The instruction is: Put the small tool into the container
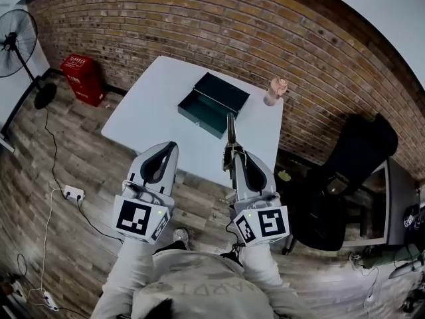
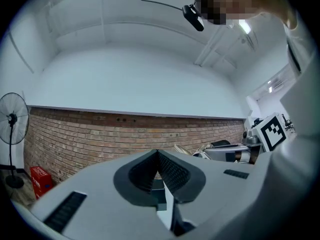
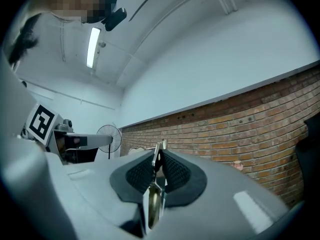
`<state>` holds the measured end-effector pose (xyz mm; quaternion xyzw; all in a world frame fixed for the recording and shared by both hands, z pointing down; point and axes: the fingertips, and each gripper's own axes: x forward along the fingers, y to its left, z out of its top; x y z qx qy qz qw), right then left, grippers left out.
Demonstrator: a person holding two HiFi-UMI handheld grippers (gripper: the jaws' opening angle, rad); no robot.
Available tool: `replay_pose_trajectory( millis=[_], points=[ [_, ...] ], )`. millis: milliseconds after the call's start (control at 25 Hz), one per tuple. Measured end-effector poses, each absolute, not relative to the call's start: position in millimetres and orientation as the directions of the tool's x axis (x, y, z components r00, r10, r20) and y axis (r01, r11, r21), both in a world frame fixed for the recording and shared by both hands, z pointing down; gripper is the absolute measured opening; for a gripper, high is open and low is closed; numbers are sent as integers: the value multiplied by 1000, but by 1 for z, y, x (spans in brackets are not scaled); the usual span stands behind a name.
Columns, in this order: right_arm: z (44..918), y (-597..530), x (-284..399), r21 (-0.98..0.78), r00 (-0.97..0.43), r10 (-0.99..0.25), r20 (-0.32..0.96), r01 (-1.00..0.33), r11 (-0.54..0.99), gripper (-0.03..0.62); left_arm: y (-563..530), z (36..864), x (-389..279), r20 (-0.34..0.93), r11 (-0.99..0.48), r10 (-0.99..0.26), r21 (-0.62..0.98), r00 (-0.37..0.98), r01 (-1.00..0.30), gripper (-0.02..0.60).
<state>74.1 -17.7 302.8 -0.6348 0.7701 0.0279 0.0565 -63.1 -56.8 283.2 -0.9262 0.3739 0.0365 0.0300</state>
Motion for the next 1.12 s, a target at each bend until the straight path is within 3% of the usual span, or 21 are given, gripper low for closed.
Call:
replay_pose_trajectory(
  millis=[720,1120],
  points=[
    [311,-92,73,2,-131,-988,-86,-991,131,38,-149,292,-66,-107,-760,-647,10,755,-650,6],
    [328,-182,95,85,-225,-974,2,-971,224,38,-211,290,-48,-98,-721,-690,-5,717,-693,6]
  ],
)
